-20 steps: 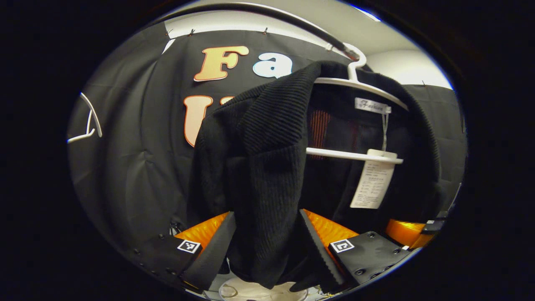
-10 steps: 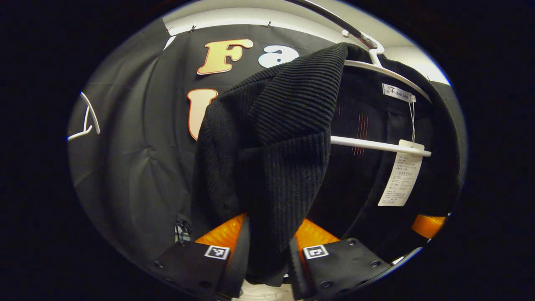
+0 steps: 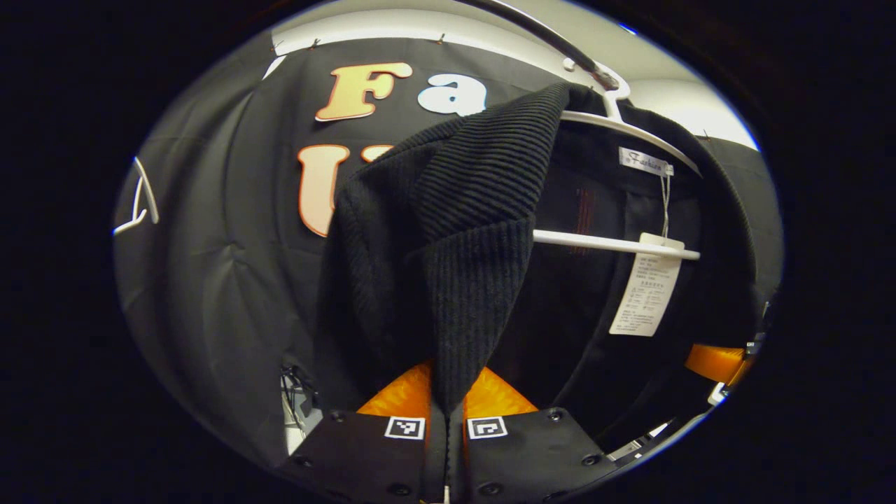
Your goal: Grasp the clothes on the hanger with both hands and then place them into the laundry hamper below.
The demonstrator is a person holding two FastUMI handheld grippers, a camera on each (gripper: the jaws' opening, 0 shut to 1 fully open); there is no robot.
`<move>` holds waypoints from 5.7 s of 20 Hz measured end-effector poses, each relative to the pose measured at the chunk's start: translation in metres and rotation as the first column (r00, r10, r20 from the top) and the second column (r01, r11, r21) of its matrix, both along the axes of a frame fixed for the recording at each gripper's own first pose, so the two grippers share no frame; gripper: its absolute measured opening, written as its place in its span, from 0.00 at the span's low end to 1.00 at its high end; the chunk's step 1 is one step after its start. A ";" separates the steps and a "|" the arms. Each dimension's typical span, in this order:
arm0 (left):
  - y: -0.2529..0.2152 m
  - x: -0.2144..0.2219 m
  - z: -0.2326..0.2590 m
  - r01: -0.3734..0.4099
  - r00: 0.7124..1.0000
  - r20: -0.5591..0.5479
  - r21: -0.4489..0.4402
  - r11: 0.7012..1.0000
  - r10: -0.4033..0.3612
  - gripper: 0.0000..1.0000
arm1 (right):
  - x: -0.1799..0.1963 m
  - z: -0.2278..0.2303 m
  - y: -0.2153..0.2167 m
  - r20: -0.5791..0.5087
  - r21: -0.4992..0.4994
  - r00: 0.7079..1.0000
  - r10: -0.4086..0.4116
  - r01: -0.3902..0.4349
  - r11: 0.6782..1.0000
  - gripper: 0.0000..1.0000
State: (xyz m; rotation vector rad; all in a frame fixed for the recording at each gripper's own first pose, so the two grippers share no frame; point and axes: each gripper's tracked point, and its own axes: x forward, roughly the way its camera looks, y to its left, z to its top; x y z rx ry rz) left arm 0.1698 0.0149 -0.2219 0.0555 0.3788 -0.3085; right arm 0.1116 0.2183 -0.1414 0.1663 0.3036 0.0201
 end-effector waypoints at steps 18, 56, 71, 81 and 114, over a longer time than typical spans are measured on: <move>0.068 -0.015 0.093 -0.077 0.990 0.118 -0.004 0.997 0.077 0.06 | -0.035 0.084 -0.064 0.123 -0.062 0.991 -0.053 0.061 0.996 0.10; 0.144 0.003 0.216 -0.364 0.870 0.394 0.110 0.925 0.296 0.05 | 0.119 0.147 -0.153 0.236 -0.074 0.959 0.154 -0.141 0.987 0.07; 0.162 -0.006 0.126 -0.456 0.872 0.264 0.136 0.879 0.411 0.06 | 0.184 0.050 -0.121 0.144 0.117 0.924 0.355 -0.372 0.921 0.08; 0.171 -0.010 0.075 -0.461 0.882 0.176 0.140 0.876 0.436 0.07 | 0.175 -0.041 -0.083 0.025 0.269 0.918 0.397 -0.388 0.881 0.08; 0.113 -0.053 -0.214 -0.121 0.898 -0.391 0.226 0.967 0.204 0.07 | 0.070 -0.310 0.021 -0.431 0.276 0.874 0.224 -0.108 0.955 0.09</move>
